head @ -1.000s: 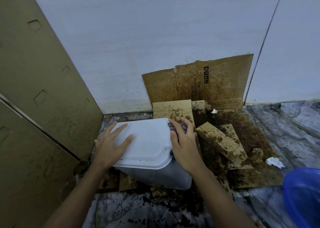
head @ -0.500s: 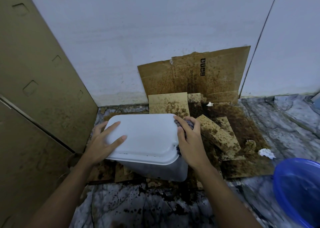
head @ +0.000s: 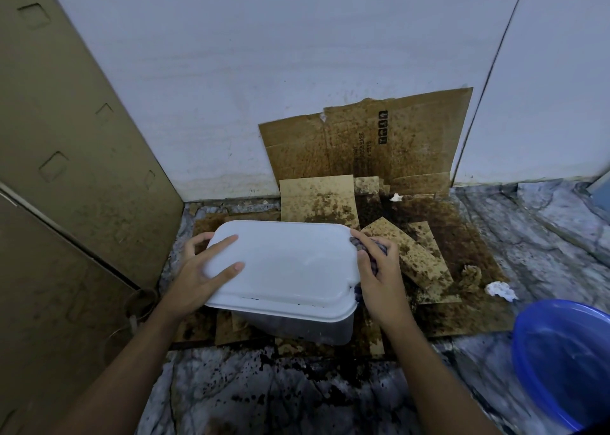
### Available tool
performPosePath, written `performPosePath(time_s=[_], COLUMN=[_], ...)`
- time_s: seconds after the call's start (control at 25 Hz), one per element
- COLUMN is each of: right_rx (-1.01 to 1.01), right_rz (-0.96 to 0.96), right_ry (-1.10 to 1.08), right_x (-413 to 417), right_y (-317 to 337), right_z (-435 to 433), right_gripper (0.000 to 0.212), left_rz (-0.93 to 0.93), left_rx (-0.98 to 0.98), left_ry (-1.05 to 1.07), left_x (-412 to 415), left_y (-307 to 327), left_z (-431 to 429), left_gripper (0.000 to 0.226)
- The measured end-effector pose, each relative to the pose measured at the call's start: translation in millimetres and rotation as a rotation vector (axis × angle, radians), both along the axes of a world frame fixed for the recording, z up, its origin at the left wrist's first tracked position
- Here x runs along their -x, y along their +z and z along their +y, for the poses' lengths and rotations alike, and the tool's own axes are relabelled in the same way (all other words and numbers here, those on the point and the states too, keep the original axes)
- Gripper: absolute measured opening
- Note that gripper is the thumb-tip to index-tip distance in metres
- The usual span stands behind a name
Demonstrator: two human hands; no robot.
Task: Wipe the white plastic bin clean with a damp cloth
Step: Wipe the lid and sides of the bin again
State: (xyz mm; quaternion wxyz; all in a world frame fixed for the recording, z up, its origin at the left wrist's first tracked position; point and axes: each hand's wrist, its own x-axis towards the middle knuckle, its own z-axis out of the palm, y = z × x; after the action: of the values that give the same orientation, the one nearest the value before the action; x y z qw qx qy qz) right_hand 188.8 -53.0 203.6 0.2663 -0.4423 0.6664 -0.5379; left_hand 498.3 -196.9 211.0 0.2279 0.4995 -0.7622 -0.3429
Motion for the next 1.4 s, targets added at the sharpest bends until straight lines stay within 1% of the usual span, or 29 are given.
performPosePath(time_s=[0.12, 0.2, 0.32, 0.36, 0.56, 0.72, 0.84, 0.96, 1.08, 1.16, 1.24, 1.32, 1.4], right_rx=[-0.012, -0.021, -0.021, -0.016, 0.006, -0.042, -0.076, -0.088, -0.081, -0.116, -0.135, -0.123, -0.109], right_rz=[-0.032, -0.018, 0.009, 0.017, 0.052, 0.074, 0.058, 0.057, 0.155, 0.281, 0.358, 0.368, 0.360], right_ry=[0.017, 0.038, 0.060, 0.071, 0.157, 0.220, 0.240, 0.241, 0.201, 0.164, 0.150, 0.148, 0.144], right_x=[9, 16, 29, 34, 64, 81, 84, 88, 90, 87, 84, 83, 83], right_y=[4, 5, 10, 12, 27, 28, 23, 17, 12, 12, 16, 21, 28], right_z=[-4, -9, -22, -28, -66, -95, -103, -103, -101, -100, -97, -89, -80], right_gripper=[0.037, 0.038, 0.036, 0.035, 0.030, 0.030, 0.032, 0.033, 0.032, 0.034, 0.034, 0.033, 0.036], left_rz=[0.074, 0.102, 0.161, 0.178, 0.239, 0.276, 0.211, 0.151, 0.110, 0.085, 0.042, -0.052, -0.166], left_rx=[-0.001, -0.016, -0.037, -0.039, -0.017, 0.016, 0.051, 0.056, 0.029, 0.039, 0.048, 0.068, 0.087], left_ry=[0.047, 0.084, 0.143, 0.165, 0.309, 0.396, 0.426, 0.399, 0.328, 0.323, 0.329, 0.334, 0.325], left_x=[2, 1, 6, 9, 28, 49, 58, 61, 62, 62, 58, 55, 51], left_y=[3, 3, 4, 5, 12, 4, -3, -3, -1, -2, -5, -8, -9], left_z=[5, 9, 19, 24, 59, 89, 104, 105, 104, 102, 98, 94, 90], left_gripper=[0.058, 0.056, 0.040, 0.039, 0.051, 0.051, 0.055, 0.061, 0.066, 0.068, 0.069, 0.073, 0.076])
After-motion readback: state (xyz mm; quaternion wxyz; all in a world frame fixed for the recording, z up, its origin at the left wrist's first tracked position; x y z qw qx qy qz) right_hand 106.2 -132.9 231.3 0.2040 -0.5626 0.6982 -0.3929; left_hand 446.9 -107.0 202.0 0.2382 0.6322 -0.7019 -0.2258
